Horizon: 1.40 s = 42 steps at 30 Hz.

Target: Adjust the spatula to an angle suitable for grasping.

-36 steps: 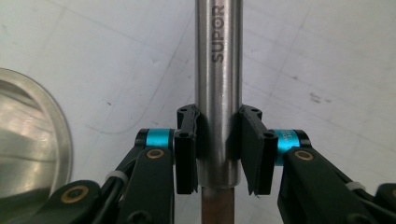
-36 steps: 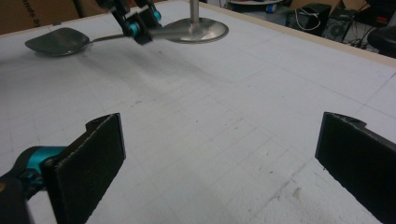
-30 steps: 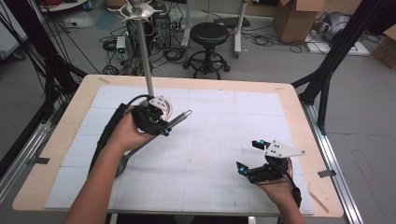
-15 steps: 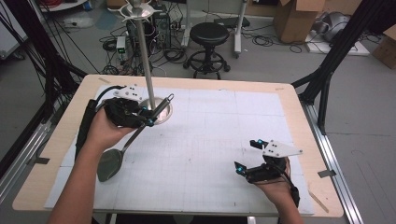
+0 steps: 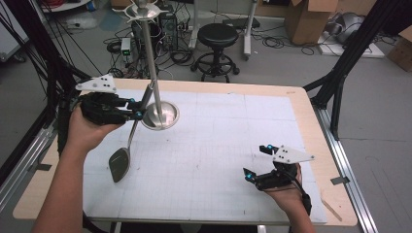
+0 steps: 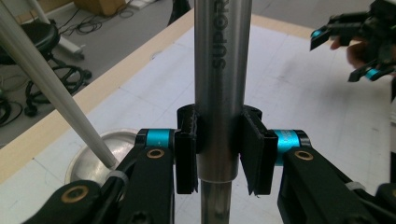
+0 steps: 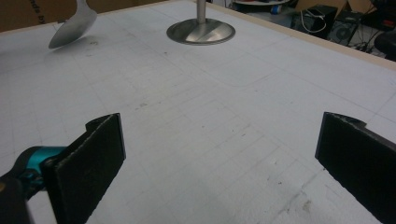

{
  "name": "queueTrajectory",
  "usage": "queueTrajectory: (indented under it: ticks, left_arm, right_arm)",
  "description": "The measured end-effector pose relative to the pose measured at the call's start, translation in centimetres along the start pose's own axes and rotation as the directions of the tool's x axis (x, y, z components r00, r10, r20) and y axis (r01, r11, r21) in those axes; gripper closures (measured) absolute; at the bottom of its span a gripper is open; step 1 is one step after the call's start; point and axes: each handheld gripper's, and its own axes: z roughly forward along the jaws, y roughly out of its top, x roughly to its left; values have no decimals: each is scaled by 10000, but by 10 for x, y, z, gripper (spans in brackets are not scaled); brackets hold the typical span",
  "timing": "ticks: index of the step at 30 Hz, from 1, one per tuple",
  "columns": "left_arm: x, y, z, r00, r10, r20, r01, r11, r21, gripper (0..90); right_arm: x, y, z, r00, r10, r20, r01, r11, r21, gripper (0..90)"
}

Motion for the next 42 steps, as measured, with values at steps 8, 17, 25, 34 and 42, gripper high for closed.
queueTrajectory:
  ticks: [8, 17, 25, 34, 42]
  left_arm:
    - [-1, 9, -12, 9999, 103, -69, -106, 9990, -439, 691]
    - [6, 9, -21, 9997, -245, -16, 243, 9947, -1002, 691]
    - [18, 18, -33, 9957, -894, 231, 922, 9770, -1923, 691]
    - [30, 24, -47, 9926, -1210, 9, 1179, 9650, -2341, 691]
    - [43, 31, -45, 9871, -1549, -404, 1419, 9634, -2275, 691]
  right_arm:
    - [0, 0, 0, 10000, 36, 8, -36, 10000, 18, 3]
    - [-1, 0, 0, 10000, 13, -14, -13, 10000, -5, 3]
    - [-1, 0, 0, 9999, 84, -55, -84, 10000, -28, 2]
    - [-1, 1, -1, 10000, 67, -71, -67, 10000, -39, 2]
    - [-1, 1, -1, 10000, 58, -60, -59, 9999, -88, 2]
